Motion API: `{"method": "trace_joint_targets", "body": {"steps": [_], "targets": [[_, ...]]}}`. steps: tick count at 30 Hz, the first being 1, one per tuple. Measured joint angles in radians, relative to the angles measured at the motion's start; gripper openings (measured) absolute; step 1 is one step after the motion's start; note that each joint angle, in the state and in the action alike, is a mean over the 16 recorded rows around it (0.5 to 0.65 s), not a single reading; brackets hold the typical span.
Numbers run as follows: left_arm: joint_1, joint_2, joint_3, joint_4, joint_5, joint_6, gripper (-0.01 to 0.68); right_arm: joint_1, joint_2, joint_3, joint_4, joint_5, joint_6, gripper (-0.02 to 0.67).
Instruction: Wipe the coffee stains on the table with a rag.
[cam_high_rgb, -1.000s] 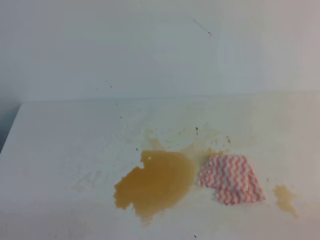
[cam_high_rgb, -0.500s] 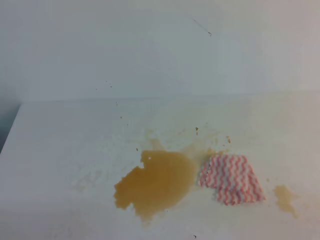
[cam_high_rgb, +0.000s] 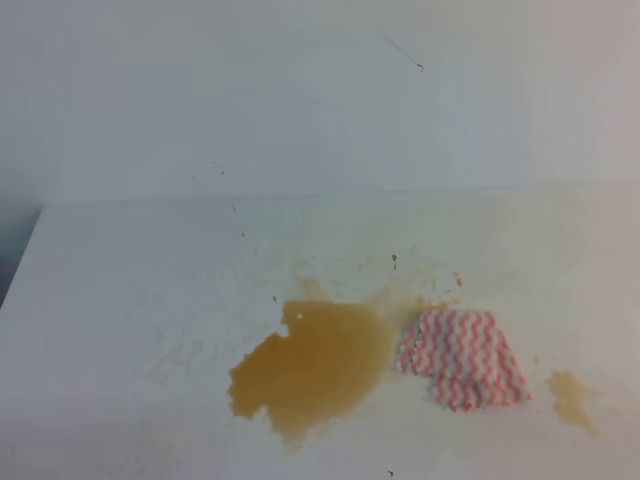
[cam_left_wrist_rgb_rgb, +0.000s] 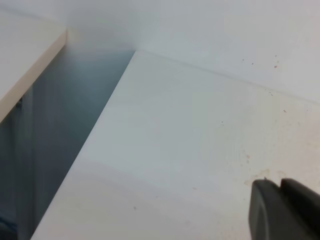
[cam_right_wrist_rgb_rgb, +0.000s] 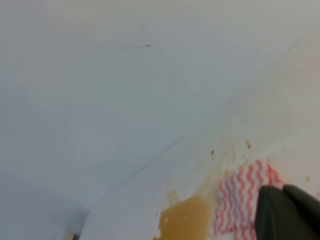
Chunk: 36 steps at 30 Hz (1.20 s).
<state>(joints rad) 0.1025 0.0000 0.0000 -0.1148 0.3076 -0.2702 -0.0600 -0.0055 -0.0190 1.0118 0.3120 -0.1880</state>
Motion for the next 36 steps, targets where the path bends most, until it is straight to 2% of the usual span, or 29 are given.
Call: {"method": "trace_joint_targets", "body": {"steps": [10,25,31,36], "targets": [[0.000,0.000,0.000,0.000,0.000,0.000,-0.003,0.000,0.130,-0.201,-0.152,0.261,-0.104,-0.001],[0.000,0.000,0.000,0.000,0.000,0.000,-0.003,0.000,0.463,-0.417,-0.215,0.372,-0.263,-0.001],[0.000,0.000,0.000,0.000,0.000,0.000,-0.003,0.000,0.634,-0.565,-0.353,0.500,-0.297,-0.001],[0.000,0.000,0.000,0.000,0.000,0.000,-0.003,0.000,0.775,-0.699,-0.499,0.597,-0.237,-0.001]]}}
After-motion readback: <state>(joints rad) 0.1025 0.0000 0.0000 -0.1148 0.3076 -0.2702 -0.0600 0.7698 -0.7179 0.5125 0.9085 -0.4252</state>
